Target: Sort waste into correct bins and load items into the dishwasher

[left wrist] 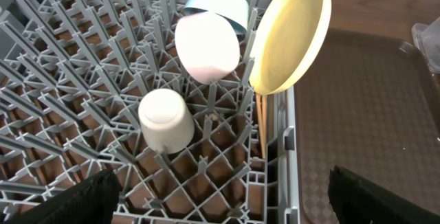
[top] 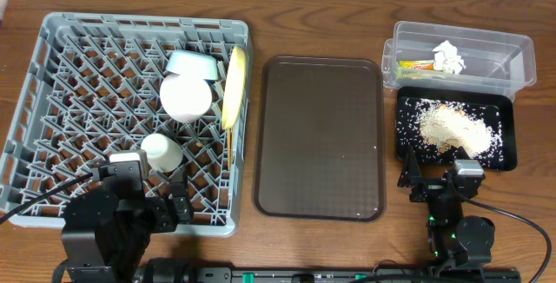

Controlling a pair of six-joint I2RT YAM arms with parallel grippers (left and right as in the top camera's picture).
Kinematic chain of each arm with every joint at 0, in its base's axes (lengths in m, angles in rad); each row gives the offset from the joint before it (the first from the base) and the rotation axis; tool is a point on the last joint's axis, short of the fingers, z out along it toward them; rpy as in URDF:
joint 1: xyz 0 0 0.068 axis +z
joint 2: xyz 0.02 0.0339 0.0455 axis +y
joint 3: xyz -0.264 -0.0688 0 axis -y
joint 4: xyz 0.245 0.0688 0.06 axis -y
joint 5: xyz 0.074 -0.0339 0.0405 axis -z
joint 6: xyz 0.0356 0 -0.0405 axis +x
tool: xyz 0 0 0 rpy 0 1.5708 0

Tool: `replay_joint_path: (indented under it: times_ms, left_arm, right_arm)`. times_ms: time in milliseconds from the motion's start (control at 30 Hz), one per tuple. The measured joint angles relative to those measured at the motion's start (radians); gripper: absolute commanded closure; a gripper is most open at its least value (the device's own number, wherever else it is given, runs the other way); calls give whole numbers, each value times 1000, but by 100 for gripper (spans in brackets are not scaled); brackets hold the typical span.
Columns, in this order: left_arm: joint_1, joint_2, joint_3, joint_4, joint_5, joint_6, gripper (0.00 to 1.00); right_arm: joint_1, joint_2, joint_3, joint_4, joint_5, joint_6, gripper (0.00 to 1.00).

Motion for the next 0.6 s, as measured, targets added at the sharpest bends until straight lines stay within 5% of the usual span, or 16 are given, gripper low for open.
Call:
replay_joint_path:
  times_ms: [600]
  left_arm:
    - [0, 0, 0, 0, 0, 0, 2]
  right_arm:
    - [0, 0, 0, 0, -3, -11, 1]
